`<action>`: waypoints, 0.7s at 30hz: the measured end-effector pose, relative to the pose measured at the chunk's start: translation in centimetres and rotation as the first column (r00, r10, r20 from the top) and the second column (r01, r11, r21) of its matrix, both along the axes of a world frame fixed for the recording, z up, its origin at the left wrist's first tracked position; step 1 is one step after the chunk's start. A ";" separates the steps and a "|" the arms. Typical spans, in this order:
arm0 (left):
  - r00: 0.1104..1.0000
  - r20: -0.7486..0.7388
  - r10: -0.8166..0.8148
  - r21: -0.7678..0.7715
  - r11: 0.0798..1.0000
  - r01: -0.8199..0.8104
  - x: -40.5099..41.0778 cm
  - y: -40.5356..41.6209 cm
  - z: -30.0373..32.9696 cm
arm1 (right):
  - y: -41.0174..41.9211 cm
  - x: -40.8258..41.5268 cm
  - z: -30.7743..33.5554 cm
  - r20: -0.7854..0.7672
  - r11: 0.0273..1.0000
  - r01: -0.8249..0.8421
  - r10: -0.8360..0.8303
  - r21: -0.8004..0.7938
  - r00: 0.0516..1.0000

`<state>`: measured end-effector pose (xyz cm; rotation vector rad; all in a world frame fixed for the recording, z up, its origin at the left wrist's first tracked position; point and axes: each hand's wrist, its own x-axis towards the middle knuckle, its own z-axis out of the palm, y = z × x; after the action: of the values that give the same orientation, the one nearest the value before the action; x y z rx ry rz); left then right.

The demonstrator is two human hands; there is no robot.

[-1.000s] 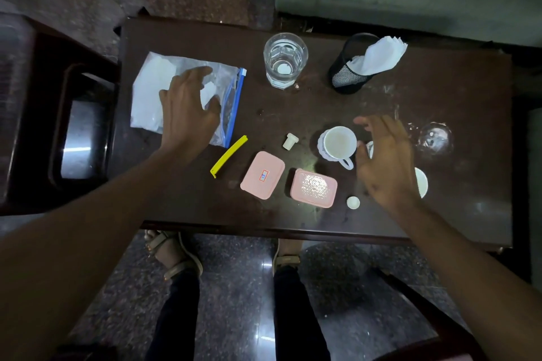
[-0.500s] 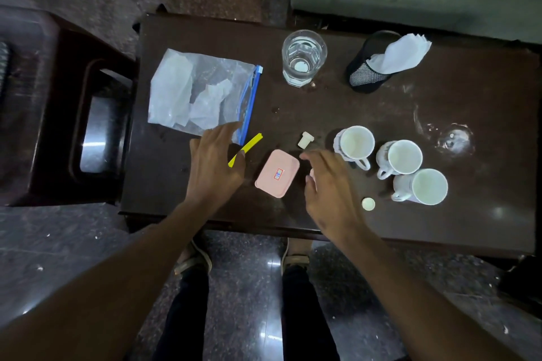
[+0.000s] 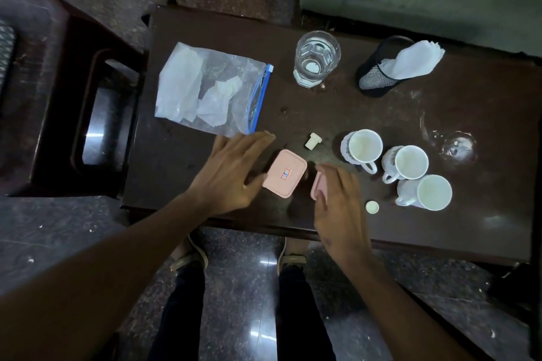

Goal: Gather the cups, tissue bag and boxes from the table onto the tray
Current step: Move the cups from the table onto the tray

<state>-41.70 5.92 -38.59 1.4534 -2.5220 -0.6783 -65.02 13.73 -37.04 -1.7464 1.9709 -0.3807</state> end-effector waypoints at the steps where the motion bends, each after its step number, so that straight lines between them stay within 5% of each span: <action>1: 1.000 -0.005 -0.017 0.002 1.000 0.017 -0.4 0.4 -0.1 | 0.1 -0.9 0.0 -0.017 0.999 0.031 -0.032 -0.012 0.999; 11: 0.992 -0.116 0.051 -0.007 0.999 -0.052 -12.6 -1.9 0.8 | -2.6 -11.3 1.6 -0.193 0.967 0.205 -0.233 -0.152 0.953; 21: 0.999 -0.035 0.029 0.114 0.993 -0.025 -19.6 -2.4 -1.1 | -3.6 -15.1 0.4 -0.314 0.988 0.095 -0.052 0.124 0.948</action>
<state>-61.30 3.56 -39.72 1.4933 -2.4682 -0.8490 -80.09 10.14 -36.61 -1.7312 2.2246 0.0110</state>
